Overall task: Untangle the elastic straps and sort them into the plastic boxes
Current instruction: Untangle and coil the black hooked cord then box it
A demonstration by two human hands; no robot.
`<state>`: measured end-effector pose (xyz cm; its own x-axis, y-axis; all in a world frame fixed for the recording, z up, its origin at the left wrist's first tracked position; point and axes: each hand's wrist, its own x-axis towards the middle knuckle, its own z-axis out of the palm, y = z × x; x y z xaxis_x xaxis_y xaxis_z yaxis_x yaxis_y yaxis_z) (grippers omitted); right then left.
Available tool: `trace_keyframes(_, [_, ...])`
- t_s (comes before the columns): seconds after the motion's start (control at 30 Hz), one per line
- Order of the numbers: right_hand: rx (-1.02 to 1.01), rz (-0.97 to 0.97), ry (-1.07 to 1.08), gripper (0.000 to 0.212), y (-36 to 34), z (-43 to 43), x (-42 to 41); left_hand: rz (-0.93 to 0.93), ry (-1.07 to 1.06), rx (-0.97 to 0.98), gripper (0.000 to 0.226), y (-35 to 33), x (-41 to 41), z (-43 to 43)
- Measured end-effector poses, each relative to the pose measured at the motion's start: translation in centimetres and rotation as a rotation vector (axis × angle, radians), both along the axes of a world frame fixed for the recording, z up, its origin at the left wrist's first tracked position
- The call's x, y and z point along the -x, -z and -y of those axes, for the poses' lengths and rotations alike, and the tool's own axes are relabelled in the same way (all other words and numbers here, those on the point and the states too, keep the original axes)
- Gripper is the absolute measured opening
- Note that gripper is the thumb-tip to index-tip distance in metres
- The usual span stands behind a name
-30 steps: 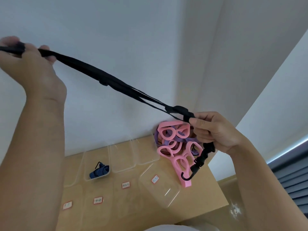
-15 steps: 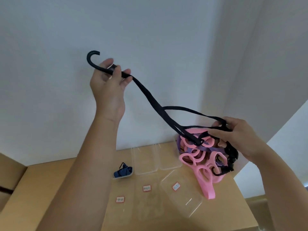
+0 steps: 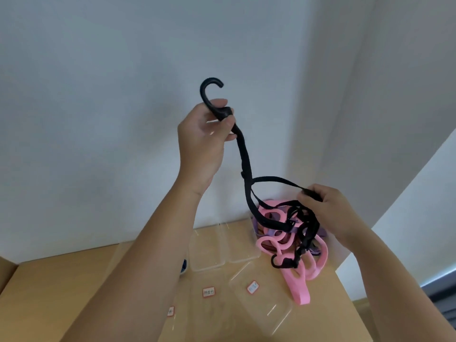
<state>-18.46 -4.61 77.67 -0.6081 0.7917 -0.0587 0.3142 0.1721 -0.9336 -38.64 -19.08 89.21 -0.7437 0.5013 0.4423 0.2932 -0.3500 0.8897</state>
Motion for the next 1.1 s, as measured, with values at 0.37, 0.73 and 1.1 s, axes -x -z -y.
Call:
trace_keyframes(0.37, [-0.111, 0.361, -0.076, 0.064, 0.4, -1.7, -1.7, -0.232, 0.372, -0.015, 0.027, -5.1, -4.3, -4.1])
trace_keyframes(0.73, [-0.401, -0.533, -0.062, 0.015, -10.8, -0.1, -1.5, -0.010, 0.893, 0.134, 0.033, -4.8, -8.5, -5.5])
trace_keyframes(1.1, [-0.443, -0.495, 0.037, 0.037, -11.6, -0.5, -1.5, 0.070, 0.835, 0.413, 0.018, -3.0, -7.8, -4.5])
